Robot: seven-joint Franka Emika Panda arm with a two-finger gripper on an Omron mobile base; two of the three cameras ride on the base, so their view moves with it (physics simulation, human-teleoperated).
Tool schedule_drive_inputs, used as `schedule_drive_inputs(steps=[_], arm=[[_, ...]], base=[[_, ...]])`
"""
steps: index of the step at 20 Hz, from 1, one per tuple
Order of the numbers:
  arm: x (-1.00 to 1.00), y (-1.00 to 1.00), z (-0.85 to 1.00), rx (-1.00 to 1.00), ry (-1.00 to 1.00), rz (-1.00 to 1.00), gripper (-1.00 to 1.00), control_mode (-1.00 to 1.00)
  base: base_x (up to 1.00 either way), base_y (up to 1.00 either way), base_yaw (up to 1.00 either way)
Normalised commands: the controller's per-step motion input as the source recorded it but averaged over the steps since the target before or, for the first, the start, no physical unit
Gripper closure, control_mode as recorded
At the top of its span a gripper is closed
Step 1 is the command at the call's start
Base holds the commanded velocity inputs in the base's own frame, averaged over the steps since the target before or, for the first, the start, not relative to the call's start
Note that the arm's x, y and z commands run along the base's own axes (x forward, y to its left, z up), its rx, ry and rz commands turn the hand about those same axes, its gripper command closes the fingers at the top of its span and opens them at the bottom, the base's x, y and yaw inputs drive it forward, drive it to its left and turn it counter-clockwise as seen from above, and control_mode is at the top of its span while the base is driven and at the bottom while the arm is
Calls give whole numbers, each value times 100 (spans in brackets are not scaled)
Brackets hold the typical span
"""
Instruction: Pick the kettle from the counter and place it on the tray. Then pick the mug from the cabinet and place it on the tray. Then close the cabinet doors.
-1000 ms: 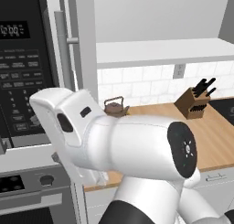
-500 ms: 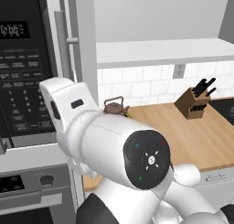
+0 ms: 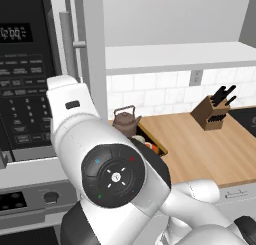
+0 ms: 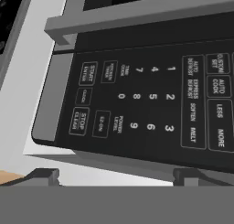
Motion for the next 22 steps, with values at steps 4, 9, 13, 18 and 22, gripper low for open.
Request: schedule_drive_inputs(steps=[4, 9, 13, 18, 22], arm=[[38, -21, 12, 0, 0, -13, -100, -100], [23, -43, 1, 0, -3, -14, -100, -100], [20, -67, 0, 0, -5, -17, -100, -100], [21, -71, 0, -1, -4, -20, -100, -100], [40, -66, 0, -1, 0, -21, -100, -100]], base=[[0, 0, 0], [0, 0, 0], [0, 0, 0], [0, 0, 0], [0, 0, 0]])
